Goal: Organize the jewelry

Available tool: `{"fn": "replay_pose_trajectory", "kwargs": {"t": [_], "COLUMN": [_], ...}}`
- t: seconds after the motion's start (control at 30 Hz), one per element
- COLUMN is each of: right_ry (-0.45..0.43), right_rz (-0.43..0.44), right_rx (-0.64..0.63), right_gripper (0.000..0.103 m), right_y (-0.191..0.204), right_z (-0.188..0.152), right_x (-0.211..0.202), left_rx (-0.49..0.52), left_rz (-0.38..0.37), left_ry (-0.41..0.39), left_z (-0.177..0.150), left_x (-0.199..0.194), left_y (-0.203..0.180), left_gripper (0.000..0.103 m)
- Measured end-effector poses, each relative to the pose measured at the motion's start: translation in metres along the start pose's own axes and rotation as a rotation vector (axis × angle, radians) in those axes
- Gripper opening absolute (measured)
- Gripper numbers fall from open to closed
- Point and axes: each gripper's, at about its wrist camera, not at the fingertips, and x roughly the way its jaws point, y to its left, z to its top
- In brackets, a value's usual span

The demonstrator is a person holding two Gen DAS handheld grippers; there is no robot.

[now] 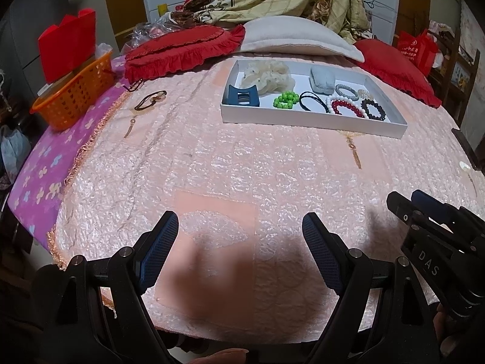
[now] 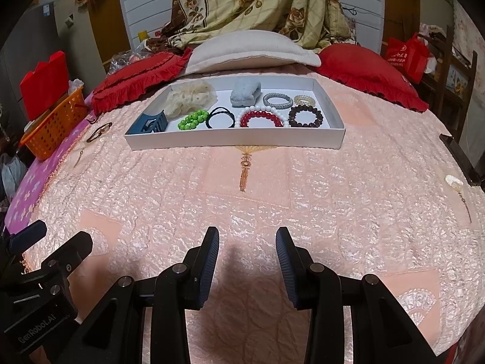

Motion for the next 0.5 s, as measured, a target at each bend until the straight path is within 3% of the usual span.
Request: {"fn": "replay_pose_trajectory", "kwargs": {"t": [0.5], "right_ry": [-0.006], "right_rz": [0.008], "right_rx": [0.004], "right_gripper": [0.037], "right_y": [0.0008], "right_z": [-0.0018], "right_x": [0.0034], "left_rx": [-0.002], "left_rz": [0.003], "left_ry": [0.024], "left_z": [-0.0006], "left_x": [0.0088], "left_y": [0.0002], "left_gripper": [0.084]}}
